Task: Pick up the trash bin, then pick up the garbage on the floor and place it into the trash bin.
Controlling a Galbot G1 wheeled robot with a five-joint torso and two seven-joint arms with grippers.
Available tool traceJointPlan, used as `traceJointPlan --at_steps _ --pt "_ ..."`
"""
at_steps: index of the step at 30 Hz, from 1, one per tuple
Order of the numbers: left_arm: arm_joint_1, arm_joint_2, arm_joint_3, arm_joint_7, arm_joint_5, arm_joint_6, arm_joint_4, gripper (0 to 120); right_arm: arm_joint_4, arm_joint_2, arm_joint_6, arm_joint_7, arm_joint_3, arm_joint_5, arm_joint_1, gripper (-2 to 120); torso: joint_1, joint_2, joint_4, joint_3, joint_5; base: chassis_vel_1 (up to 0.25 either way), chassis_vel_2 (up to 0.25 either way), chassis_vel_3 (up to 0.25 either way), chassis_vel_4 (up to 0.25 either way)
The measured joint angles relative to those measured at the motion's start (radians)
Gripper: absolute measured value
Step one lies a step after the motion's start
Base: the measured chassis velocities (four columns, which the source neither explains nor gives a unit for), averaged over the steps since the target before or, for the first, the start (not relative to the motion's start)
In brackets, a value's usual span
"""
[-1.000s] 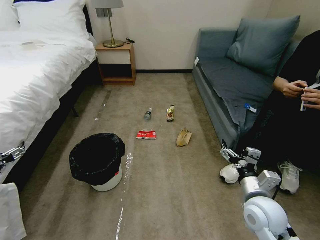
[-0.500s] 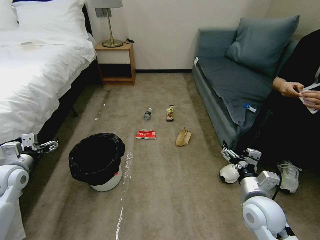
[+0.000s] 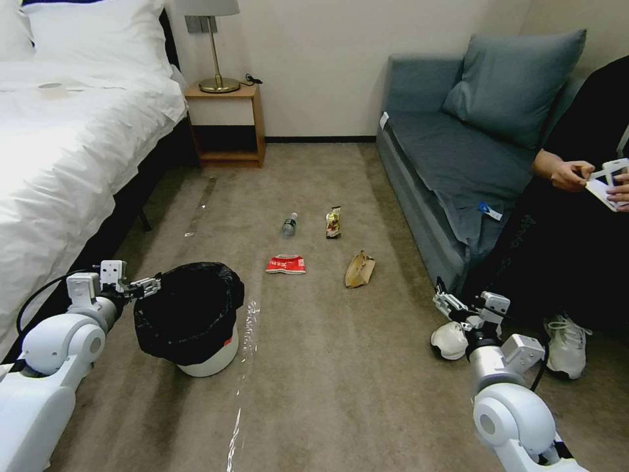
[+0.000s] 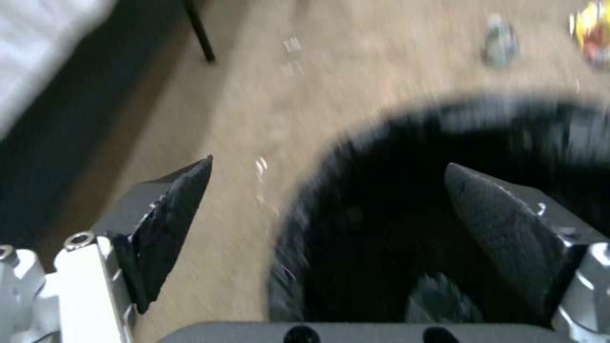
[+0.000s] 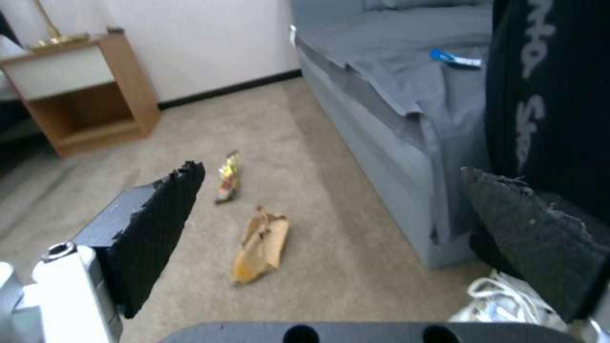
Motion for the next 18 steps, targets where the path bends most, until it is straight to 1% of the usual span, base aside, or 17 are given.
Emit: traceJointPlan --at_steps 1,2,3,5,6,7,9,10,13,18 --pt "0.000 0.000 0.000 0.000 0.000 0.000 0.000 98 0.000 0.000 0.000 0.000 0.000 0.000 0.000 100 0.000 0.000 0.0000 0.000 0.0000 0.000 0.000 0.000 0.000" --pt "-0.002 0.001 0.005 0.000 0.005 0.002 0.006 98 -0.004 0.000 0.002 0.000 0.001 -0.001 0.001 100 0.000 0.000 -0.0007 0.000 -0.0003 0.000 0.000 0.000 0.000" --pt "-0.002 0.008 0.004 0.000 0.007 0.002 0.006 98 -0.009 0.002 0.003 -0.001 0.000 -0.001 0.003 100 0.000 0.000 -0.0010 0.000 0.0021 0.000 0.000 0.000 0.000" --pt "-0.001 0.016 -0.001 0.000 0.008 0.003 0.007 98 -0.013 0.005 0.003 -0.001 -0.004 -0.001 0.006 100 0.000 0.000 -0.0007 0.000 0.0018 0.000 0.000 0.000 0.000" --pt "0.001 0.024 -0.008 0.000 0.008 0.004 0.009 98 -0.019 0.009 0.003 -0.001 -0.009 -0.003 0.012 100 0.000 0.000 -0.0004 0.000 0.0003 0.000 0.000 0.000 0.000" --pt "0.001 0.024 -0.008 0.000 0.008 0.004 0.009 98 -0.019 0.009 0.003 -0.001 -0.009 -0.003 0.012 100 0.000 0.000 -0.0004 0.000 0.0003 0.000 0.000 0.000 0.000" --pt "0.006 0.038 -0.025 0.000 0.008 0.004 0.008 98 -0.030 0.016 0.003 -0.001 -0.019 -0.004 0.024 100 0.000 0.000 -0.0002 0.000 0.0015 0.000 0.000 0.000 0.000" --pt "0.006 0.038 -0.025 0.000 0.008 0.004 0.008 98 -0.030 0.016 0.003 -0.001 -0.019 -0.004 0.024 100 0.000 0.000 -0.0002 0.000 0.0015 0.000 0.000 0.000 0.000" --pt "0.020 0.051 -0.047 0.004 0.006 0.003 0.005 98 -0.039 0.023 0.003 -0.001 -0.032 -0.005 0.037 100 0.000 0.000 -0.0005 0.000 0.0010 0.000 0.000 0.000 0.000" --pt "0.025 0.048 -0.053 0.006 0.007 0.001 0.010 98 -0.045 0.027 0.002 0.000 -0.040 -0.005 0.044 100 0.000 0.000 -0.0004 0.000 0.0010 0.000 0.000 0.000 0.000"
